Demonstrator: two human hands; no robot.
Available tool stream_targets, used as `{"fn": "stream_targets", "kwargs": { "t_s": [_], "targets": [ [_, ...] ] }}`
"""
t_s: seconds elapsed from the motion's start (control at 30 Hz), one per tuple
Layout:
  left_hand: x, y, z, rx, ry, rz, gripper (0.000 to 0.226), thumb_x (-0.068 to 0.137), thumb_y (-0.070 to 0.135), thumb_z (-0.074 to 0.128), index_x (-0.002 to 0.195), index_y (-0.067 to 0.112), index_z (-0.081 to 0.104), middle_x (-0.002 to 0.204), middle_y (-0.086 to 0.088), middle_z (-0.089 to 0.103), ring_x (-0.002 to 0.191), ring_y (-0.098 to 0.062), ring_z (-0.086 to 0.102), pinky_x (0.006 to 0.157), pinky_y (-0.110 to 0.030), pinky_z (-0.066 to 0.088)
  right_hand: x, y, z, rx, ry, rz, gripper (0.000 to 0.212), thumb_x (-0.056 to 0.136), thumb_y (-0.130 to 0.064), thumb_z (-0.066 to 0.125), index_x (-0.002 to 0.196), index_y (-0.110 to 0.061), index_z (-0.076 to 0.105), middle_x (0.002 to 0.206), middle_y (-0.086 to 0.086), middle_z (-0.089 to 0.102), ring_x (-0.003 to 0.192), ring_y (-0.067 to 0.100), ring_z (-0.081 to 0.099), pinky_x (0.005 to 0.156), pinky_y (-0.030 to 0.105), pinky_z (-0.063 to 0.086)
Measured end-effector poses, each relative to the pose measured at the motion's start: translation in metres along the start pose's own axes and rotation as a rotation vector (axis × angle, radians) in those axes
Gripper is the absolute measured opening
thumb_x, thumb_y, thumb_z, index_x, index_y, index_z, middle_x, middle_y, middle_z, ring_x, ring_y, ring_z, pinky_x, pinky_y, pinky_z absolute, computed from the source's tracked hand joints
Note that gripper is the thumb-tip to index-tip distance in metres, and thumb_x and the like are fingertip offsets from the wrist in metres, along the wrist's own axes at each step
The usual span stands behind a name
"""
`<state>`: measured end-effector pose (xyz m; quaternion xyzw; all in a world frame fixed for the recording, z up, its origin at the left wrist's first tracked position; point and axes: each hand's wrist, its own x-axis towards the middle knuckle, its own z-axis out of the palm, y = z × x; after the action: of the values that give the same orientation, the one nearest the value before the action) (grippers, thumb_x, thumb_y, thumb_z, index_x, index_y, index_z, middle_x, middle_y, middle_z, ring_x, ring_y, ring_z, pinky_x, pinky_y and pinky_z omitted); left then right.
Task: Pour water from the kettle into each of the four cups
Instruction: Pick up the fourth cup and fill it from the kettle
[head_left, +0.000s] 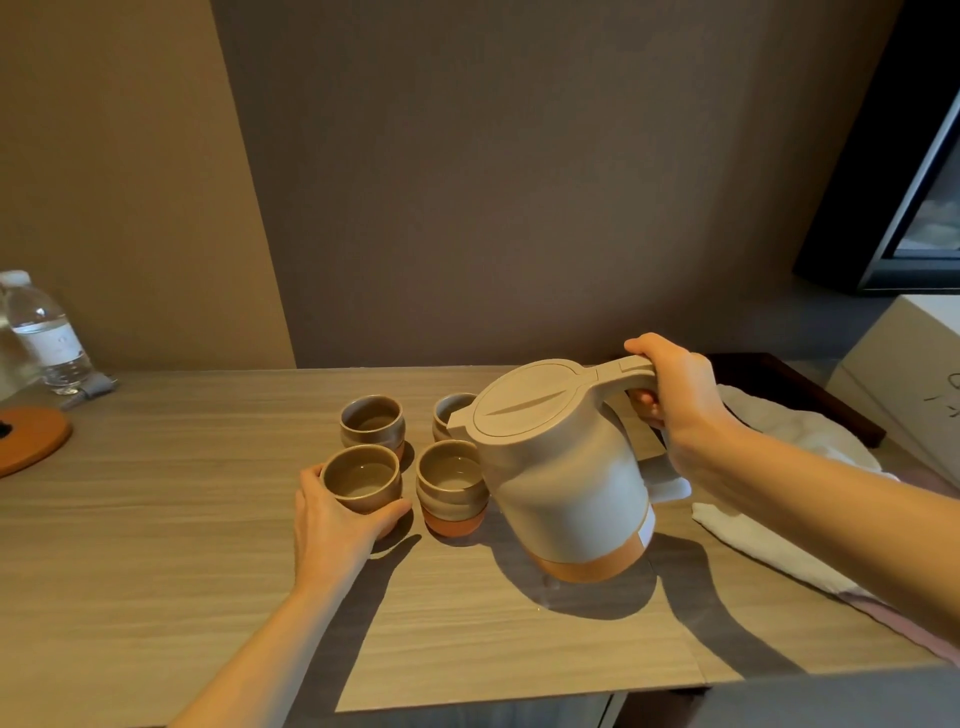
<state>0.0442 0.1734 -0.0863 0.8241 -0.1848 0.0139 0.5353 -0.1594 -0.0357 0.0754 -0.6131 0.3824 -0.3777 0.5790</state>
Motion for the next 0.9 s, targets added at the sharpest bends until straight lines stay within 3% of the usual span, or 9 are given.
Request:
{"fn": "stream_targets", "kwargs": {
  "t_s": [0.2,0.33,0.5,0.7,0.8,0.9],
  "targets": [
    [0.001,0.002,-0.014,-0.203,-0.077,-0.11,0.099,0.061,0.064,0.071,0.142,0.023,0.032,0.14,-0.004,0.046,0.129,-0.025,0.043,0.1,-0.042,0.042,0.002,0.003,-0.004,0.019,-0.017,0.003,0.028,0.089,-0.035,0.057,0.075,-0.011,0.061,0.073,0.006,0.058,0.059,0.01,0.045,0.063,0.025,0.039],
    [0.027,0.01,-0.022,-0.132,-0.109,-0.102,0.094,0.069,0.073,0.052,0.144,0.019,0.035,0.143,-0.008,0.044,0.13,-0.027,0.042,0.104,-0.047,0.04,0.003,0.004,-0.005,0.027,-0.025,0.003,0.029,0.088,-0.035,0.057,0.073,-0.011,0.061,0.072,0.006,0.058,0.057,0.01,0.044,0.061,0.025,0.037],
    [0.071,0.019,-0.021,0.059,-0.195,-0.119,0.081,0.08,0.059,0.064,0.143,0.016,0.037,0.144,-0.009,0.044,0.128,-0.03,0.044,0.1,-0.044,0.041,0.012,0.002,-0.003,-0.004,-0.017,-0.005,0.03,0.088,-0.038,0.058,0.082,-0.01,0.063,0.083,0.01,0.062,0.069,0.014,0.051,0.068,0.027,0.043],
    [0.111,0.031,-0.008,0.24,-0.373,-0.188,0.102,0.069,0.047,0.081,0.147,0.014,0.025,0.146,-0.015,0.041,0.127,-0.036,0.046,0.094,-0.044,0.046,0.022,0.0,-0.001,-0.006,-0.026,-0.01,0.03,0.089,-0.037,0.058,0.077,-0.009,0.063,0.078,0.009,0.06,0.064,0.013,0.048,0.066,0.027,0.041],
    [0.121,0.034,0.002,0.278,-0.418,-0.211,0.097,0.067,0.045,0.083,0.142,0.014,0.03,0.139,-0.014,0.046,0.119,-0.034,0.051,0.084,-0.04,0.049,0.027,0.004,0.001,0.0,-0.029,0.006,0.03,0.088,-0.037,0.059,0.078,-0.009,0.063,0.078,0.009,0.06,0.063,0.013,0.046,0.064,0.027,0.039],
    [0.128,0.033,0.008,0.321,-0.431,-0.205,0.097,0.065,0.042,0.086,0.14,0.014,0.03,0.135,-0.014,0.048,0.116,-0.033,0.052,0.085,-0.04,0.05,0.032,0.009,0.002,0.002,-0.024,0.018,0.03,0.088,-0.037,0.06,0.079,-0.008,0.063,0.08,0.01,0.061,0.064,0.014,0.047,0.066,0.027,0.04]
  ]
}}
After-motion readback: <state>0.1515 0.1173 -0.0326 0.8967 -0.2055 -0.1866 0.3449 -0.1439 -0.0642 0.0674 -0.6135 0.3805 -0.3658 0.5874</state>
